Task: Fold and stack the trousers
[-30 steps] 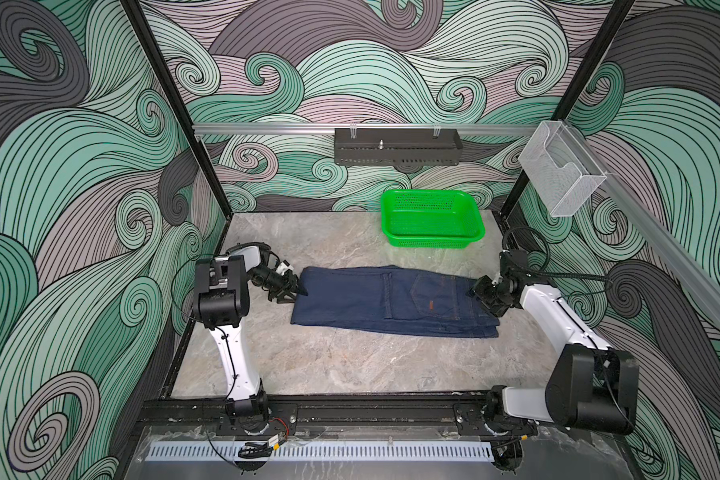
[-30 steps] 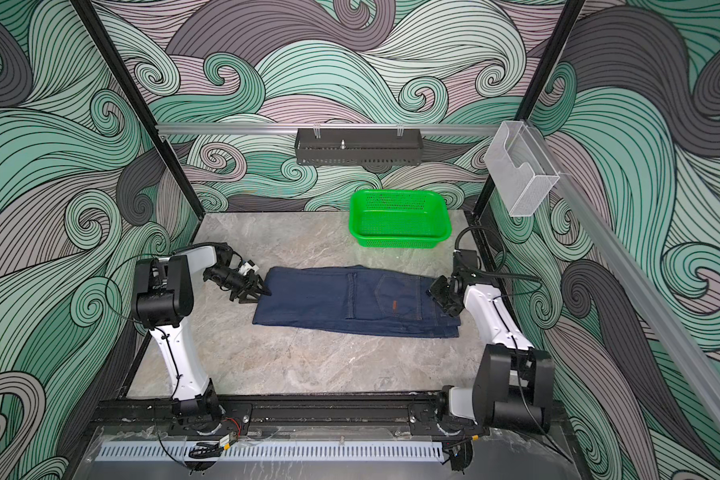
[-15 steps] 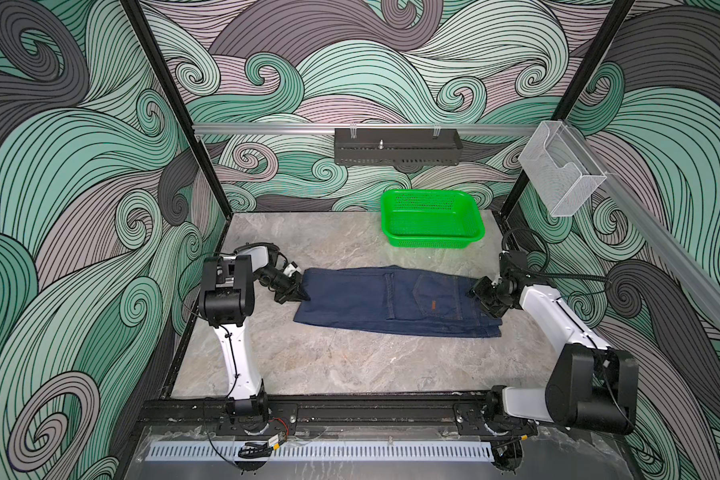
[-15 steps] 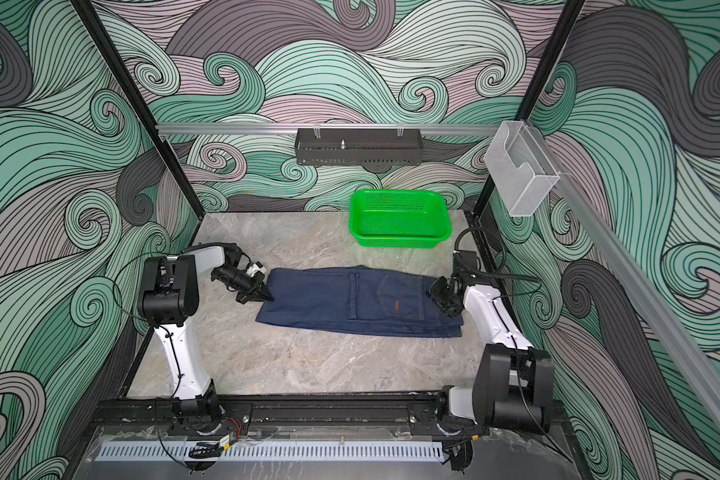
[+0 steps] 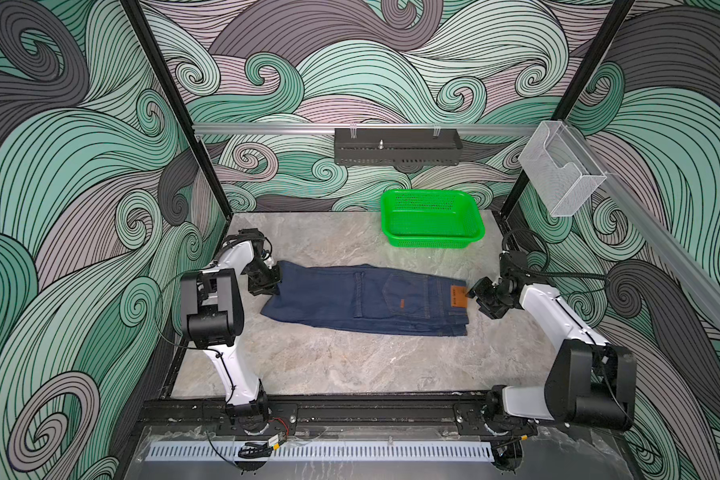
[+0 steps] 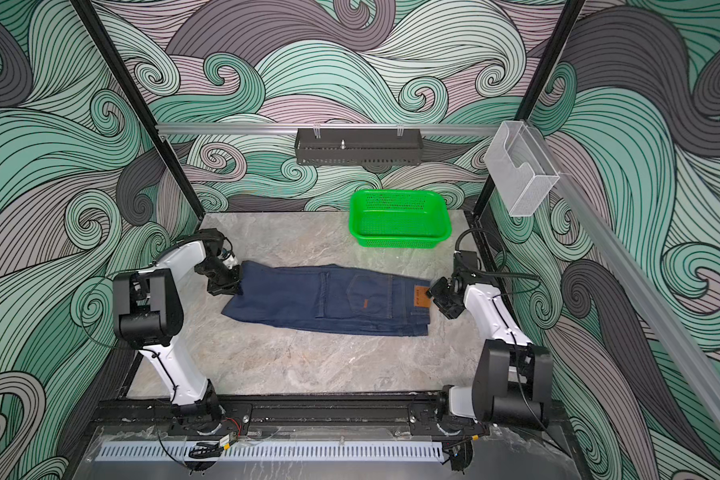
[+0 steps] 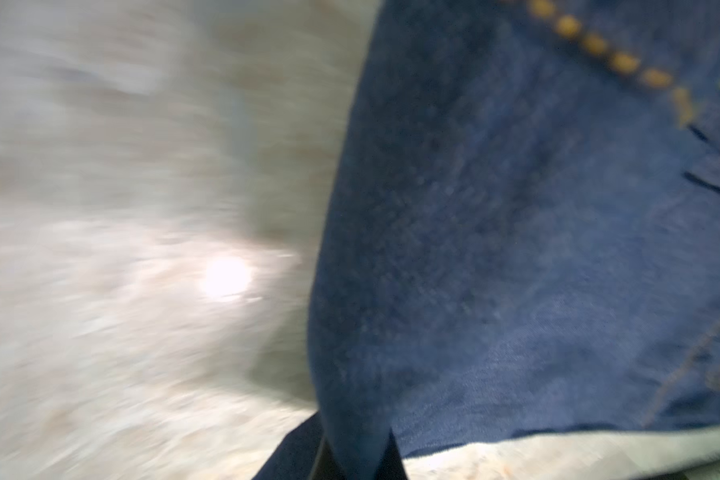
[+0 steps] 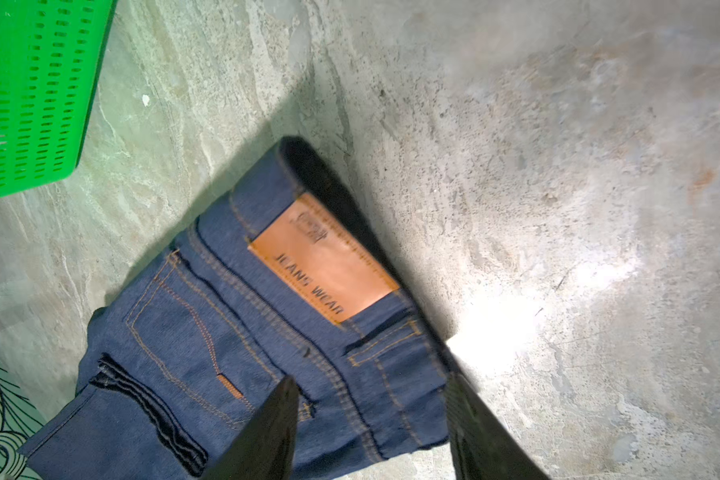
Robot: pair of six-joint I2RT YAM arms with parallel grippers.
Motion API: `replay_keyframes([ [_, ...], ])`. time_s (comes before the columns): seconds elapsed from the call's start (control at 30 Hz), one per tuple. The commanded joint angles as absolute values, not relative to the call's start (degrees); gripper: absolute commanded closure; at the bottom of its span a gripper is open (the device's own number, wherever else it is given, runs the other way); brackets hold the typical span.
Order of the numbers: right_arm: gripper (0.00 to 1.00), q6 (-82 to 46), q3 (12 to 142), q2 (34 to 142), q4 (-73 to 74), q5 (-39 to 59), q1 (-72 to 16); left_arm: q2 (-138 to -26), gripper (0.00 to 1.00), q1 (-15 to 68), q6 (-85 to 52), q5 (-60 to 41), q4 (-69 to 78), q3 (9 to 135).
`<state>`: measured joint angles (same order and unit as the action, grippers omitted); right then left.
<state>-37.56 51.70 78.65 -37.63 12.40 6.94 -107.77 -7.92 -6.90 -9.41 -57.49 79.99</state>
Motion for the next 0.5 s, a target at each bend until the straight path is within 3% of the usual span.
replay_keyframes([
  [0.0,0.4,-35.27,51.61,77.37,-36.2,12.02,7.08,-106.34,1.0,-9.43,-7.18,1.33,-61.48,83.5],
  [0.3,0.37,-32.61,50.36,79.08,-31.5,17.18,6.44,-107.63,1.0,-12.81,-4.97,7.6,-65.85,88.56],
  [0.47,0.36,-32.24,50.27,82.96,-27.74,20.72,4.84,-105.89,1.0,-12.11,-3.97,-0.33,-66.93,88.7],
])
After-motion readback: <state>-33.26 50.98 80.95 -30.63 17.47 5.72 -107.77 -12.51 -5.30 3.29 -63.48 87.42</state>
